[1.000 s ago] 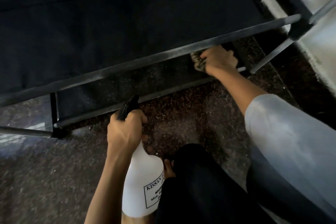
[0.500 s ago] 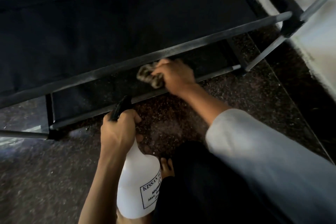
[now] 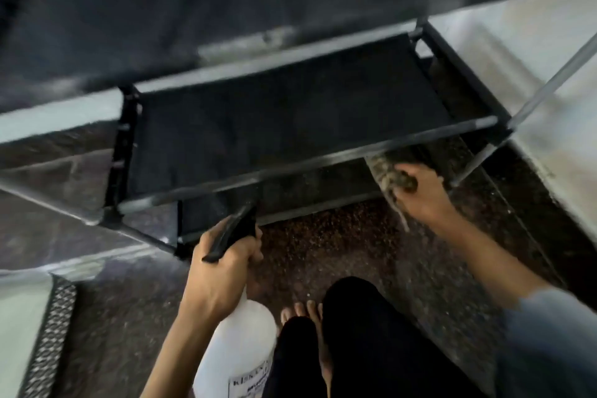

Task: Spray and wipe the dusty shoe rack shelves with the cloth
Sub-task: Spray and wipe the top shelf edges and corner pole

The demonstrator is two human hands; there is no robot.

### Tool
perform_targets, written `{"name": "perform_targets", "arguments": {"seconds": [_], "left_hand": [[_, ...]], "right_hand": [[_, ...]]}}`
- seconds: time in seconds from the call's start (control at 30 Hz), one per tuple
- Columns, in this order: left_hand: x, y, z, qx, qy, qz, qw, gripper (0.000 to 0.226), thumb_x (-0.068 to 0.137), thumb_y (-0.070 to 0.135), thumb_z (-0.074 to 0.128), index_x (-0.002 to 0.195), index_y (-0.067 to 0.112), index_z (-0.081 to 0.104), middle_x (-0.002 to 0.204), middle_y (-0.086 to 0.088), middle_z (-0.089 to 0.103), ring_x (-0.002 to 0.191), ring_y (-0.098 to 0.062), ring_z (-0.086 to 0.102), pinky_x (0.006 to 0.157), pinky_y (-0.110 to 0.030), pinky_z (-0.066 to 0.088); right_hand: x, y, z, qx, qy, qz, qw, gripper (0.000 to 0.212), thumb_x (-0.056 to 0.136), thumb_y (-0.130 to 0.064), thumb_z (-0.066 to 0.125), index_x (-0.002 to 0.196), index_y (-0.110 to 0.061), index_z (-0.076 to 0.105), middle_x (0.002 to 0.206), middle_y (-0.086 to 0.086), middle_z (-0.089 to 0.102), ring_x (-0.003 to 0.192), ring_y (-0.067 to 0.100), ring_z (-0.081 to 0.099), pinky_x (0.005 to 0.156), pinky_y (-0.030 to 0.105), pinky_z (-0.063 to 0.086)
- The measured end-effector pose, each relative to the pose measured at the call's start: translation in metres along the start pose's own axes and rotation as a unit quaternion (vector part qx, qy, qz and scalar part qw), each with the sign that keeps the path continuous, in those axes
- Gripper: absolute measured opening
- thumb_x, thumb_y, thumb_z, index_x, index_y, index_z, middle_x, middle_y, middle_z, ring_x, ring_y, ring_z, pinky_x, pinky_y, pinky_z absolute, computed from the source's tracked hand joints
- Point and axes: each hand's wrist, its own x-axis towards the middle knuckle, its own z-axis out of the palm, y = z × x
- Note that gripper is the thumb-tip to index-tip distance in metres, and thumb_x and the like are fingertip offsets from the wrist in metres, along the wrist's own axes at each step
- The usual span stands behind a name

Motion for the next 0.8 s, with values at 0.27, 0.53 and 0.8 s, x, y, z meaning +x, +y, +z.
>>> {"name": "perform_targets", "arguments": {"seconds": [0.27,0.53,0.8], "left_hand": [[-0.076,0.086,-0.09,-0.033,0.101,0.061,0.992,0.012,0.07,0.004,0.062,0.06,0.005,0.057,0.051,-0.01,0.05,0.037,-0.023,0.044,0.045,-0.031,0.037],[-0.157,0.179,-0.163,-0.071,0.211,0.151,0.963,0.007,0.084,0.002,0.058,0.079,0.0,0.064,0.052,-0.011,0.055,0.042,-0.025,0.051,0.058,-0.033,0.043],[-0.167,0.237,-0.172,-0.101,0.222,0.124,0.962,0.013,0.081,0.009,0.057,0.071,0.002,0.055,0.043,-0.004,0.044,0.037,-0.023,0.046,0.047,-0.03,0.04]], "right_hand": [[-0.091,-0.093,-0.069,0.03,-0.164,-0.157,0.973,0.025,0.078,-0.016,0.076,0.094,-0.033,0.066,0.099,-0.011,0.065,0.095,0.0,0.062,0.086,0.016,0.046],[-0.154,-0.262,-0.173,0.064,-0.131,-0.343,0.928,0.031,0.081,-0.008,0.072,0.104,-0.027,0.065,0.105,-0.01,0.065,0.095,0.0,0.063,0.083,0.017,0.049],[-0.165,-0.371,-0.153,0.188,0.002,-0.322,0.928,0.03,0.082,-0.02,0.068,0.106,-0.036,0.062,0.106,-0.006,0.065,0.094,0.009,0.064,0.087,0.038,0.054]]}}
